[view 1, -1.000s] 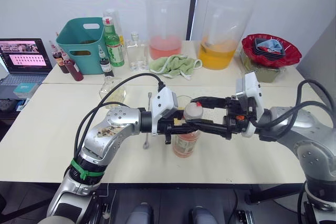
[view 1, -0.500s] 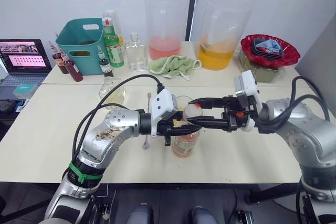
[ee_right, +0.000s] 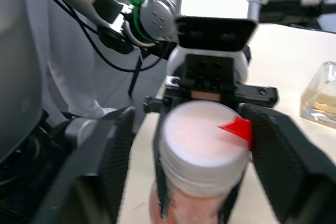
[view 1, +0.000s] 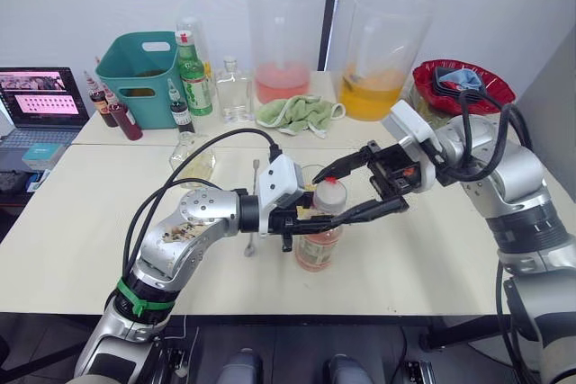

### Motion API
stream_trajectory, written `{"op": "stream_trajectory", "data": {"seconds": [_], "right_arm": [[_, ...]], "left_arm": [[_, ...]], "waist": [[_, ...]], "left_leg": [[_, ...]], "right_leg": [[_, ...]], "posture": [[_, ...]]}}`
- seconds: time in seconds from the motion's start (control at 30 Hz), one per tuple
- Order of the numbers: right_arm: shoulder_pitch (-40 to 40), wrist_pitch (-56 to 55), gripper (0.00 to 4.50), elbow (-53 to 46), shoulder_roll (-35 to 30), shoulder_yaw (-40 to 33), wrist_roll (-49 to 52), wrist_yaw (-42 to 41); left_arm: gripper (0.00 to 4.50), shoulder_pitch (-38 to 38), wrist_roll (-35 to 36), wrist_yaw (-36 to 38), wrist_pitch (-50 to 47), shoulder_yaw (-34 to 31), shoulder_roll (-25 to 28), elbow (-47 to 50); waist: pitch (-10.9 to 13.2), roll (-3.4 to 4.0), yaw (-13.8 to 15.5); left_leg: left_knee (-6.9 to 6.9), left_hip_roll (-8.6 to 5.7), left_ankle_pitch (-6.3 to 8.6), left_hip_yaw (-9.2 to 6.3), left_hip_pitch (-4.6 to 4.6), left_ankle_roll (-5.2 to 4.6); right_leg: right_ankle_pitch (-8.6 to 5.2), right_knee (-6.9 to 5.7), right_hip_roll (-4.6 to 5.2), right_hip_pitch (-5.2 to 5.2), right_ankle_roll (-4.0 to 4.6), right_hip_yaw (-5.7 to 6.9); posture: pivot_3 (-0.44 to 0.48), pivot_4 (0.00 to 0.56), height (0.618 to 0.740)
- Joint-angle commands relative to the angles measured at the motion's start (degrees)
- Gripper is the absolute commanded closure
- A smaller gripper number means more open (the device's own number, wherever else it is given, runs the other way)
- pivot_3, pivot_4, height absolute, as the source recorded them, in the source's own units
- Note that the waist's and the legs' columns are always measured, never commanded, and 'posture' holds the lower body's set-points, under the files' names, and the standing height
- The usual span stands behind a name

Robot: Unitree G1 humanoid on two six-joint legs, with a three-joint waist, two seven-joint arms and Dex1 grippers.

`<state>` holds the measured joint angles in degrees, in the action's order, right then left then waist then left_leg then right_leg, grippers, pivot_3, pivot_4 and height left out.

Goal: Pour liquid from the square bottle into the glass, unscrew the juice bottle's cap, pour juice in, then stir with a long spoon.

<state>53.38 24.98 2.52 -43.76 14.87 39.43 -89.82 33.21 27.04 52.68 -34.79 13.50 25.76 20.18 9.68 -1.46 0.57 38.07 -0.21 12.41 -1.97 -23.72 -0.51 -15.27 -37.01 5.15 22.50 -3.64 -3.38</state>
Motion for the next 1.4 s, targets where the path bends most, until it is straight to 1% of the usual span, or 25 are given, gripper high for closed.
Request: {"op": "stream_trajectory", "data": {"seconds": [0.03, 0.2, 0.37, 0.53, 0.67, 0.73, 0.8, 0.87, 1.0, 1.03, 1.13, 1.2, 1.3, 1.4], "right_arm": [[-0.9, 0.1, 0.04, -3.4, -2.5, -4.2, -1.7, 0.0], [-5.7, 8.5, 0.04, -11.9, -4.3, -12.1, 3.0, 10.1], [-13.3, 14.2, 0.04, -22.3, -3.3, -17.5, 5.6, 22.0], [-18.5, 18.4, 0.04, -28.5, -2.6, -19.5, 6.8, 30.5], [-19.7, 20.6, 0.04, -30.2, -1.0, -20.5, 8.0, 36.3], [-20.1, 21.2, 0.04, -30.6, -0.9, -20.7, 8.2, 37.8], [-20.5, 21.9, 0.58, -30.7, -0.5, -20.9, 8.7, 39.3], [-20.9, 22.3, 1.23, -30.8, -0.3, -20.7, 9.0, 40.1], [-21.5, 22.1, 2.57, -31.2, -0.3, -19.9, 8.9, 40.3], [-21.5, 21.8, 2.82, -31.2, -0.2, -19.9, 9.2, 39.9], [-21.0, 19.2, 2.82, -30.6, -0.6, -18.2, 8.1, 36.0], [-19.8, 15.0, 2.82, -27.9, -1.3, -15.7, 5.7, 29.2], [-17.0, 8.1, 2.82, -21.0, -1.5, -12.0, 1.4, 19.3], [-10.7, 3.6, 2.82, -13.4, -0.2, -8.0, -1.2, 9.1]], "left_arm": [[3.24, -0.4, -0.3, 0.1, 0.0, 1.2, -0.3, 0.1], [3.24, -0.1, -0.3, 0.5, 0.6, 1.3, -0.6, -0.7], [3.24, 0.5, -0.1, 1.6, 1.4, 1.8, -0.9, -1.7], [3.24, 1.2, 0.0, 2.4, 1.7, 2.3, -1.4, -2.2], [3.24, 1.7, -0.2, 2.9, 1.9, 2.5, -1.6, -2.7], [3.24, 2.0, -0.3, 3.1, 2.0, 2.6, -1.7, -3.1], [3.24, 2.2, -0.4, 3.2, 2.1, 2.7, -1.8, -3.4], [3.24, 2.2, -0.4, 3.3, 2.2, 2.7, -1.9, -3.6], [3.24, 2.2, -0.7, 3.5, 2.4, 2.8, -1.9, -4.1], [3.24, 2.1, -0.7, 3.5, 2.4, 2.8, -1.9, -4.1], [3.24, 1.7, -1.2, 3.4, 2.8, 2.6, -1.6, -4.3], [3.24, 1.4, -1.4, 2.9, 2.9, 2.6, -1.6, -4.2], [3.24, 0.7, -1.8, 2.9, 3.6, 2.5, -1.5, -4.4], [3.24, -0.4, -2.9, 3.2, 4.6, 2.7, -0.7, -4.5]], "waist": [[0.0, 0.00, 0.1], [0.0, 0.00, 0.1], [0.0, 0.00, 0.2], [0.0, 0.00, 0.2], [0.0, 0.00, 0.2], [0.0, 0.00, 0.3], [0.0, 0.00, 0.3], [0.0, 0.00, 0.2], [0.0, 0.00, 0.2], [0.0, 0.00, 0.2], [0.0, 0.00, 0.2], [0.0, 0.00, 0.2], [0.0, 0.00, 0.2], [0.0, 0.00, 0.0]], "left_leg": [[0.00, -0.01, 0.00, -0.08, -0.01, 0.00], [0.00, -0.02, 0.00, -0.14, -0.03, 0.00], [-0.01, -0.03, 0.00, -0.17, -0.03, 0.00], [-0.01, -0.06, 0.00, -0.18, -0.03, 0.00], [-0.01, -0.06, 0.00, -0.16, -0.03, 0.00], [-0.01, -0.08, 0.00, -0.15, -0.03, 0.00], [-0.01, -0.09, 0.00, -0.12, -0.03, 0.00], [-0.01, -0.09, 0.00, -0.11, -0.03, 0.00], [-0.01, -0.10, 0.00, -0.10, -0.03, 0.00], [-0.01, -0.10, 0.00, -0.09, -0.02, 0.00], [-0.01, -0.09, 0.00, -0.08, -0.02, 0.00], [-0.01, -0.10, 0.00, -0.02, -0.01, 0.00], [-0.01, -0.11, 0.00, 0.21, 0.06, 0.00], [-0.01, -0.08, 0.00, 0.27, 0.11, 0.00]], "right_leg": [[0.00, 0.00, 0.00, 0.00, 0.00, 0.00], [0.00, 0.02, 0.02, 0.00, 0.00, 0.03], [0.00, 0.02, 0.02, -0.03, 0.00, 0.04], [0.00, 0.02, 0.01, -0.04, -0.01, 0.04], [-0.01, 0.04, 0.01, -0.05, -0.01, 0.05], [-0.01, 0.04, 0.02, -0.06, -0.01, 0.05], [-0.01, 0.05, 0.03, -0.07, -0.02, 0.05], [-0.01, 0.06, 0.02, -0.07, -0.02, 0.06], [-0.01, 0.08, 0.01, -0.10, -0.02, 0.06], [-0.01, 0.11, 0.01, -0.12, -0.02, 0.07], [-0.01, 0.11, 0.00, -0.12, -0.02, 0.09], [-0.01, 0.13, 0.00, -0.13, -0.02, 0.09], [-0.01, 0.24, -0.02, -0.24, -0.02, 0.12], [-0.02, 0.23, -0.03, -0.25, -0.03, 0.11]], "posture": [[0.000, 0.150, 0.740], [0.000, 0.150, 0.740], [0.000, 0.150, 0.740], [0.000, 0.150, 0.740], [0.000, 0.150, 0.740], [0.000, 0.150, 0.740], [0.000, 0.150, 0.740], [0.000, 0.150, 0.740], [0.000, 0.150, 0.740], [0.000, 0.150, 0.740], [0.000, 0.150, 0.740], [0.000, 0.150, 0.740], [0.000, 0.150, 0.740], [0.000, 0.150, 0.740]]}}
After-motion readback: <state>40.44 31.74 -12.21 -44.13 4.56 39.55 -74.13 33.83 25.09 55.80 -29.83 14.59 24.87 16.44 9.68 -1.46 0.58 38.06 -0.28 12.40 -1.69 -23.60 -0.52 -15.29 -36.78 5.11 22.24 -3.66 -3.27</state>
